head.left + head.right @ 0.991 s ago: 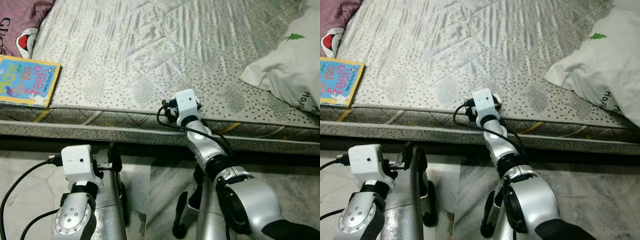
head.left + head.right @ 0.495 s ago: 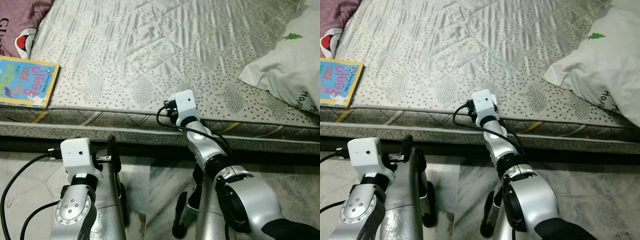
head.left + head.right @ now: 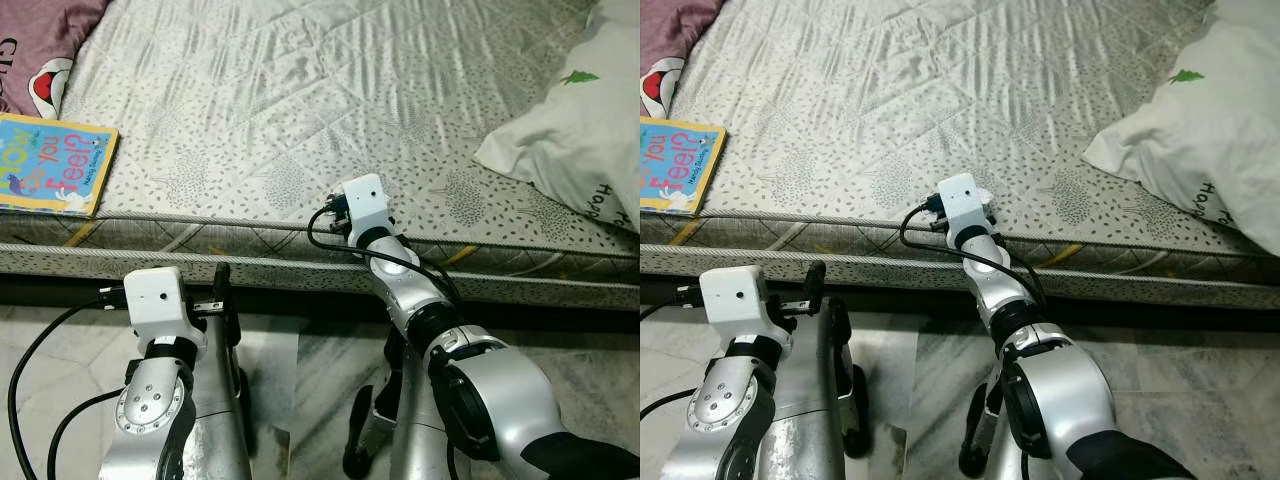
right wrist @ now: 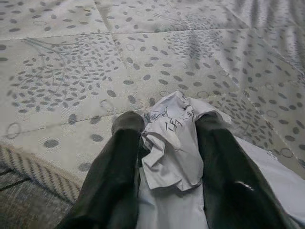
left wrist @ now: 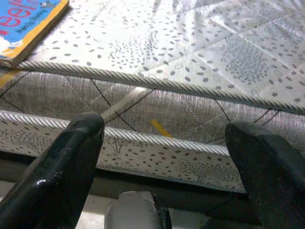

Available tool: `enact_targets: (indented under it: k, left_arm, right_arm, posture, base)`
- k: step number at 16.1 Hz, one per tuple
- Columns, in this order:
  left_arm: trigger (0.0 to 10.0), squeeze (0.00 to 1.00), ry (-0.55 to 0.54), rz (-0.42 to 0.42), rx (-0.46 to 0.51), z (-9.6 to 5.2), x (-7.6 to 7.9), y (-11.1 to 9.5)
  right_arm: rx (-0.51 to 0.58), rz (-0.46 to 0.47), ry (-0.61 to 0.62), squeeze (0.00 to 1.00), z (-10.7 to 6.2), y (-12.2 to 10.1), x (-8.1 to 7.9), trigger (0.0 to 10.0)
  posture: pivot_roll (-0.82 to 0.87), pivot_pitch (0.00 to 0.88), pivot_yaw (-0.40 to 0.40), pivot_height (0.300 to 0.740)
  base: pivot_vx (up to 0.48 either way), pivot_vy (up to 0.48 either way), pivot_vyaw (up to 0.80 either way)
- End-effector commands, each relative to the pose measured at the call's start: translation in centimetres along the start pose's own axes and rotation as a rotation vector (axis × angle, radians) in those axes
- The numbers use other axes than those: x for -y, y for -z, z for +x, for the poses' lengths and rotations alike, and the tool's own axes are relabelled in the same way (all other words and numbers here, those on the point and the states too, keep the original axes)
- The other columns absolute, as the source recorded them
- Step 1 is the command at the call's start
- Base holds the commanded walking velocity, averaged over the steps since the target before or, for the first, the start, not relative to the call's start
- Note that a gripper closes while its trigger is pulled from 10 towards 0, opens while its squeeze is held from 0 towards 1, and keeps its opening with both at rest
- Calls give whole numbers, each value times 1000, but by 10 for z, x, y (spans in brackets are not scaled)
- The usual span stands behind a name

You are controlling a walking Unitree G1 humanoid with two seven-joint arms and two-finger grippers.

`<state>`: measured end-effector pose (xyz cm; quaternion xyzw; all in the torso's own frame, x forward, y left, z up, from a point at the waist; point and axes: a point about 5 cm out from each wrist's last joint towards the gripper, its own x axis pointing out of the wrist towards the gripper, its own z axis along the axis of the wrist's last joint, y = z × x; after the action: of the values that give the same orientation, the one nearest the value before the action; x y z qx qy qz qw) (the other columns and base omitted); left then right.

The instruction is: Clean up the room

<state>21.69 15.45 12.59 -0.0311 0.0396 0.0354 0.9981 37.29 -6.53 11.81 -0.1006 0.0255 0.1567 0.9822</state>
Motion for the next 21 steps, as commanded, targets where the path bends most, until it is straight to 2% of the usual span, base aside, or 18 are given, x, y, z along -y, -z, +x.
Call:
enact_targets:
  k: [1,3,8,10,12,15,16,18,20,21]
  left_arm:
    - [10000,0,-8,-1,-15,0,-1,5]
    - [10000,0,-5,-1,1,8,-1,3]
    - [10000,0,20,-4,46,28,4,-1]
    - [10000,0,37,2,56,37,3,0]
    - [10000,0,71,15,62,48,5,1]
    - [10000,0,88,31,71,60,5,4]
    - [10000,0,92,43,81,69,5,6]
    - [10000,0,81,60,96,72,4,9]
    - [10000,0,33,53,115,78,-4,10]
    - [10000,0,33,52,118,79,-5,10]
  right_arm:
    - [-71,16,-28,0,-6,18,-3,0]
    - [-113,20,-63,0,-7,23,-6,0]
    - [-102,63,-116,0,-6,20,-5,0]
    - [-77,103,-187,0,-10,23,-6,0]
    - [-19,117,-233,0,-18,25,-1,0]
    - [39,230,-143,0,-32,26,17,0]
    - [108,259,-62,0,-48,26,27,0]
    - [139,288,32,0,-64,30,33,0]
    - [201,242,175,0,-83,29,43,0]
    - [206,237,195,0,-86,29,44,0]
  posture:
    - [261,165,-99,519]
    - [252,135,-98,519]
    - [214,63,-85,519]
    - [179,23,-60,519]
    - [130,0,-25,519]
    - [80,0,5,519]
    - [58,0,25,519]
    - [43,0,35,519]
    - [21,0,43,519]
    - [16,0,44,519]
  base:
    - [0,0,0]
    - [0,0,0]
    - [0,0,0]
    - [0,0,0]
    - [0,0,0]
    - [0,0,0]
    - [0,0,0]
    - [0,0,0]
    - [0,0,0]
    - [0,0,0]
